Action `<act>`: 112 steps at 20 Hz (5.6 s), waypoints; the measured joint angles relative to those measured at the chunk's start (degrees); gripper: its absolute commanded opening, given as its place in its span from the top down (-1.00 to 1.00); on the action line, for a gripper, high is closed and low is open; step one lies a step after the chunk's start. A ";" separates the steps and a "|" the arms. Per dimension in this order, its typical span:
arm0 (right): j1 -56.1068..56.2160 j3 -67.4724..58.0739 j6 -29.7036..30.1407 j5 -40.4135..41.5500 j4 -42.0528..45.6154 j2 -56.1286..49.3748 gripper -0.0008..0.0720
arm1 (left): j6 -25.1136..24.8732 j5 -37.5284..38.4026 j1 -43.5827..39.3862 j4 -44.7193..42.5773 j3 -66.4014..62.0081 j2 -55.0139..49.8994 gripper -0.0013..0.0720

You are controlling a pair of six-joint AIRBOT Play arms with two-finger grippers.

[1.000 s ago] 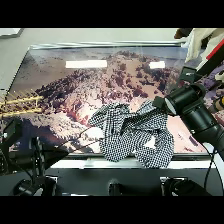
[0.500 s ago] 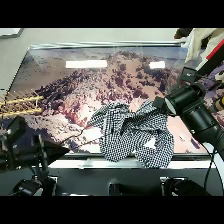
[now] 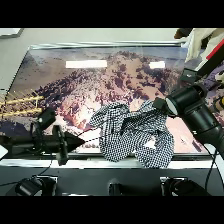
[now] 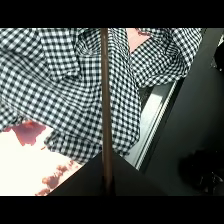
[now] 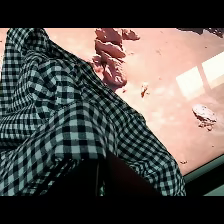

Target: Fold the clothes and pants, and hang the long-sleeved shirts on hangers.

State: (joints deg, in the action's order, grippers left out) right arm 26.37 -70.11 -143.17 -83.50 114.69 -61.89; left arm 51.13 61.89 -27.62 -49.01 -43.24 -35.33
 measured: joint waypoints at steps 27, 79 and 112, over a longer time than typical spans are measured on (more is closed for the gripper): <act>0.00 -0.07 -1.40 9.42 -12.15 10.29 0.91 | -0.13 -18.27 -11.32 -2.32 -0.57 -7.96 0.92; -32.24 -14.49 32.17 1.97 -26.60 7.48 -0.33 | -4.70 -32.94 -14.93 10.71 -0.57 -14.67 0.92; -39.74 -17.00 120.45 6.67 -49.59 -18.95 -0.53 | -4.66 -31.71 -14.93 10.71 -0.57 -14.67 0.92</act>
State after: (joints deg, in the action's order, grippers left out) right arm -13.37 -87.11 -22.72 -76.84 65.10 -80.84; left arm 46.48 30.17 -42.54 -38.30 -43.81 -50.00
